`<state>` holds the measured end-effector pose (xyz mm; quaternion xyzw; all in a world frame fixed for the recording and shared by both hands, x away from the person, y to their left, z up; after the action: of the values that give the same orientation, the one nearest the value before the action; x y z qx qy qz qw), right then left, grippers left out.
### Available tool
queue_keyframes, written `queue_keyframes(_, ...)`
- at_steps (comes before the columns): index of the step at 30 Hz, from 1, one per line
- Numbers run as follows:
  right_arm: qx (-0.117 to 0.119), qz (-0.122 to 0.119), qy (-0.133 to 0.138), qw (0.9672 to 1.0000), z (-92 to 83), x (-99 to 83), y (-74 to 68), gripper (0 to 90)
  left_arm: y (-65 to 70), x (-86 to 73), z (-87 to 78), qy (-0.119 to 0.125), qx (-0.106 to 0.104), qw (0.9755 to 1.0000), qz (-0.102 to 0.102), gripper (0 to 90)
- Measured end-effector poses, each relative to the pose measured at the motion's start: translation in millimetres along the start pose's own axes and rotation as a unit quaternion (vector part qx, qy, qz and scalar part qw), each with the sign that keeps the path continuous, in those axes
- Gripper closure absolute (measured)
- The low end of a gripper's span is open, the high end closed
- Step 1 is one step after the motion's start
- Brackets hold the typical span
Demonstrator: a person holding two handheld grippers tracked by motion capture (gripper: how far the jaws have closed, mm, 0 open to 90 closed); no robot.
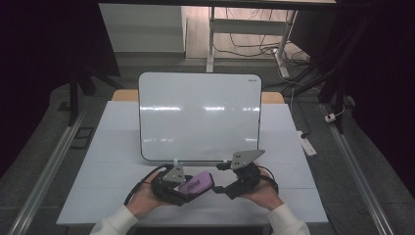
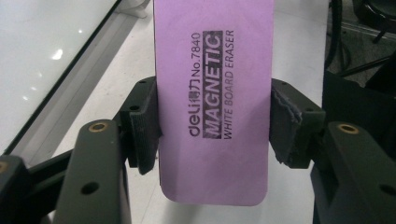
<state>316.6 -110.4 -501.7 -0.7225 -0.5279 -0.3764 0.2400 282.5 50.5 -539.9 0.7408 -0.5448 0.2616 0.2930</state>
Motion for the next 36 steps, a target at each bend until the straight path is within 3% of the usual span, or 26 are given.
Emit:
queue_keyframes(12, 0.061, -0.013, -0.030, 0.9976, 13.1, -1.8, -10.2, 30.4, 8.5, 3.5, 3.5, -0.003, -0.028, 0.9992, 0.030, 41.1)
queue_keyframes(14, 0.082, -0.011, -0.033, 0.9960, 13.8, -2.4, -13.7, 35.7, 9.4, 3.8, 4.4, -0.005, -0.032, 0.9989, 0.034, 41.1)
queue_keyframes(18, 0.080, -0.016, -0.031, 0.9962, 13.3, -2.4, -15.1, 37.4, 9.2, 3.9, 4.4, -0.004, -0.036, 0.9988, 0.034, 41.0)
queue_keyframes(20, 0.075, -0.006, -0.016, 0.9970, 11.2, -1.0, -14.9, 38.4, 8.5, 4.9, 2.9, 0.003, -0.035, 0.9988, 0.033, 40.5)
queue_keyframes(23, 0.069, 0.003, -0.009, 0.9976, 9.5, -0.7, -13.7, 38.8, 7.0, 6.5, -0.8, 0.016, -0.015, 0.9993, 0.029, 39.3)
queue_keyframes(26, 0.039, 0.020, 0.001, 0.9990, 5.2, -1.3, -7.4, 39.1, 4.9, 8.0, -6.4, 0.032, 0.014, 0.9991, 0.024, 33.1)
queue_keyframes(27, 0.039, 0.020, 0.001, 0.9990, 5.2, -1.3, -7.4, 39.1, 4.7, 8.6, -9.2, 0.039, 0.024, 0.9987, 0.024, 33.1)
queue_keyframes(30, 0.011, 0.053, 0.004, 0.9985, 3.1, -4.5, 1.3, 39.3, 5.6, 11.4, -17.6, 0.060, 0.057, 0.9962, 0.028, 30.6)
queue_keyframes(35, -0.002, 0.083, 0.011, 0.9965, 2.4, -4.1, 5.9, 39.3, 8.1, 14.3, -24.4, 0.070, 0.104, 0.9915, 0.034, 30.4)
queue_keyframes(36, -0.005, 0.100, 0.016, 0.9949, 2.1, -2.3, 5.9, 39.3, 8.8, 14.5, -24.6, 0.069, 0.112, 0.9906, 0.037, 30.5)
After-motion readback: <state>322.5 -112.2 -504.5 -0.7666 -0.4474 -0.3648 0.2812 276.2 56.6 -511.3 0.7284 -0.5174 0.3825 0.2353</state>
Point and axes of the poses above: each handheld gripper's, and its own axes: z roughly forward along the jaws, x roughly out of its top, y roughly to its right, the point moved 7 cm from there along z, roughly forward along the jaws, and after that the axes turned 10 degrees about -x, right-handed, at the moved point
